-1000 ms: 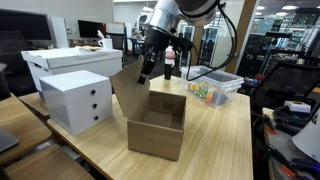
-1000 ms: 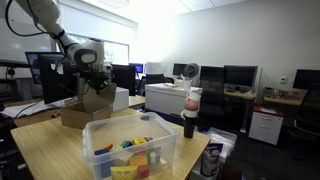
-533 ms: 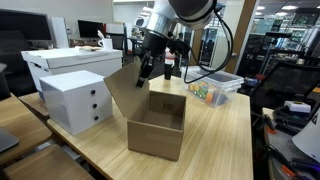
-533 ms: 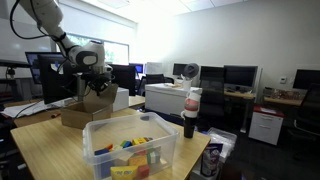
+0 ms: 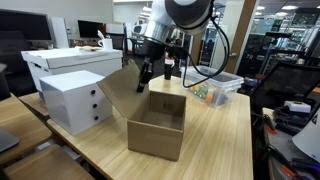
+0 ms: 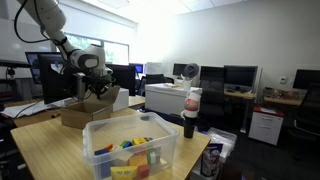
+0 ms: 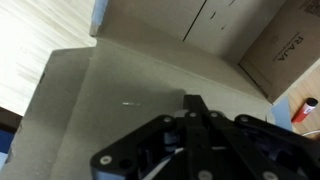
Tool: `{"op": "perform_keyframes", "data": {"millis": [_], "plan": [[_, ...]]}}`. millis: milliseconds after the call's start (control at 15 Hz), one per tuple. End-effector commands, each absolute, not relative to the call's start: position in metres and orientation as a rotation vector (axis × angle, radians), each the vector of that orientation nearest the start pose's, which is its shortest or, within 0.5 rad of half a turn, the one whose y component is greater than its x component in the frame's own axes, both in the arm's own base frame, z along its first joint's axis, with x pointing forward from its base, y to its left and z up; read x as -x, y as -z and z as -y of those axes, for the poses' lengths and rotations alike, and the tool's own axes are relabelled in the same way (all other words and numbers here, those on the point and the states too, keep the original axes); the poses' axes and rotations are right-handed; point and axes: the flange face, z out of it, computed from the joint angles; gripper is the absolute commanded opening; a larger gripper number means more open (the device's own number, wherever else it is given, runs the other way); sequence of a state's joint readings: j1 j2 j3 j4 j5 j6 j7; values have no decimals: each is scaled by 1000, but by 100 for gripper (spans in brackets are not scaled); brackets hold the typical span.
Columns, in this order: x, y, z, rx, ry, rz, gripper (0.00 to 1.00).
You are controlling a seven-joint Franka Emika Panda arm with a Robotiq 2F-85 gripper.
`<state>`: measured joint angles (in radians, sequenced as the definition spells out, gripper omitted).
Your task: Open the brown box
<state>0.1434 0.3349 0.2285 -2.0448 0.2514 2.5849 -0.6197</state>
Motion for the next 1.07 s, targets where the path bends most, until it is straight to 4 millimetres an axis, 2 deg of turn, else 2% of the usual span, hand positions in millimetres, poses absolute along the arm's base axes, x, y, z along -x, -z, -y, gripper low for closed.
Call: {"op": "perform_keyframes", "data": {"millis": [0,533,800,1000], "plan": [[-582,-297,-215,2740,329,1063,0],[-604,-323,-229,2776,441,966,0],[-610,-317,-236,2808,435,963,0],[-612,-304,-239,2842,400,968,0]]}}
